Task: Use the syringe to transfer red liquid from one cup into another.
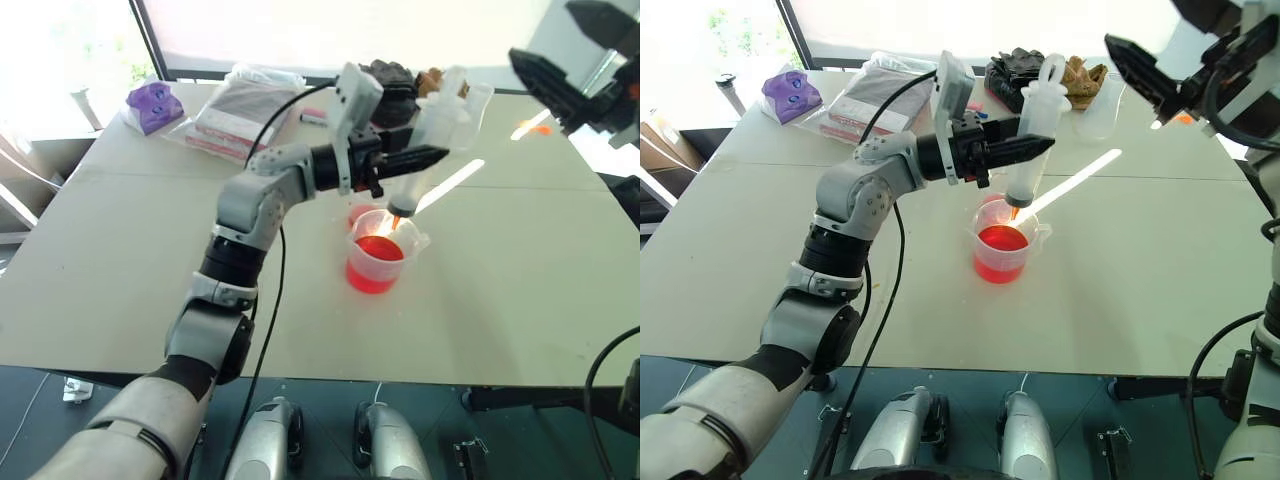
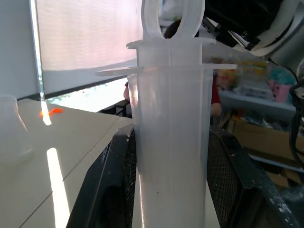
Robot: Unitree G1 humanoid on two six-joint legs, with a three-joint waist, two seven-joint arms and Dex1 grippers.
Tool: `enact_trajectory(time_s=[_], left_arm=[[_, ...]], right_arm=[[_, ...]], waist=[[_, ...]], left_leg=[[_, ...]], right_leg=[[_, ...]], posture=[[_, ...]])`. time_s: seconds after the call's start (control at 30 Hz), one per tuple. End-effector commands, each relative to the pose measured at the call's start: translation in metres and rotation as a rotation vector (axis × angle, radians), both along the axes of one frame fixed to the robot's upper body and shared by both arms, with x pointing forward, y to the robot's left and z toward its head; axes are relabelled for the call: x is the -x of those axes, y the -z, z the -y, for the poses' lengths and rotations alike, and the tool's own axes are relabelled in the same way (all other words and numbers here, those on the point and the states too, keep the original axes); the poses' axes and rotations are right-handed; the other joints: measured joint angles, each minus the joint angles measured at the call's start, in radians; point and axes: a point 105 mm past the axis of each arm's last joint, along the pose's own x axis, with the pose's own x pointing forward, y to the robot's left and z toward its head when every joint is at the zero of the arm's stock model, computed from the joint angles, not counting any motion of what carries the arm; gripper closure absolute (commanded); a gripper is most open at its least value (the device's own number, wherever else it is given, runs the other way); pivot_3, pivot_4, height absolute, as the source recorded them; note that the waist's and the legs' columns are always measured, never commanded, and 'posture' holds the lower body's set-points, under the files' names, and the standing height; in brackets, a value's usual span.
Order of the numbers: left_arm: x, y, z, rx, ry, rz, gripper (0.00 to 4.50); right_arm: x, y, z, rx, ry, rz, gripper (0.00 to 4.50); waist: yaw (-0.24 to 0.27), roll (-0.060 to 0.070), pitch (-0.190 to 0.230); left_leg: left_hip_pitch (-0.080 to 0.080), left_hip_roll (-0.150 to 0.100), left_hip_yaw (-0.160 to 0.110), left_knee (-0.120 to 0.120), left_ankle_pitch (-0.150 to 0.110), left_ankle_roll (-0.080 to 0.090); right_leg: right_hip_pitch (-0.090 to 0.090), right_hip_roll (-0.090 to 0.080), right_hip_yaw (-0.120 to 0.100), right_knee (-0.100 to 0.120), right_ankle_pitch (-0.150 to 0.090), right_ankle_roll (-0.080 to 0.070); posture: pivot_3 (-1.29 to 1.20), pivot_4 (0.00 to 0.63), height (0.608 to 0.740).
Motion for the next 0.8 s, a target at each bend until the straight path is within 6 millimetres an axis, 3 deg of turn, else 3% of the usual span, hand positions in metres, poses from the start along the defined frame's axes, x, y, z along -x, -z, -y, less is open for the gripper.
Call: enact_trajectory(time_s=[0.03,0.23,0.37,0.8], left_arm=[[0.006,-0.008,0.000,0.009,0.009,0.067,2.95],[0.002,0.002,0.003,-0.009,-0.009,0.068,2.95],[0.005,0.008,0.004,-0.030,0.009,0.067,2.95],[0.006,0.060,0.010,-0.146,0.004,0.086,2.95]], right_arm=[[0.006,-0.003,-0.008,0.031,-0.039,0.028,0.85],[-0.002,0.022,-0.020,0.104,-0.074,-0.041,0.85],[-0.002,0.027,-0.025,0.096,-0.095,-0.052,0.85],[-0.005,0.063,-0.055,0.177,-0.169,-0.132,0.85]], waist=[[0.000,0.000,0.000],[0.001,0.000,0.000],[0.006,0.000,0.000],[0.009,0.000,0.000]], left_leg=[[0.000,0.000,0.000,0.000,0.000,0.001],[0.000,0.000,0.000,0.000,-0.003,0.005],[0.000,0.000,0.000,0.000,-0.003,0.004],[0.000,0.000,0.000,0.000,-0.003,0.004]], right_leg=[[0.000,0.000,0.000,0.000,0.000,0.000],[0.000,0.000,0.000,0.000,0.000,0.000],[0.000,0.000,0.000,0.000,0.000,0.000],[-0.001,-0.001,0.000,-0.001,0.000,0.000]], posture=[[0.00,0.150,0.740],[0.00,0.150,0.740],[0.00,0.150,0.740],[0.00,0.150,0.740]])
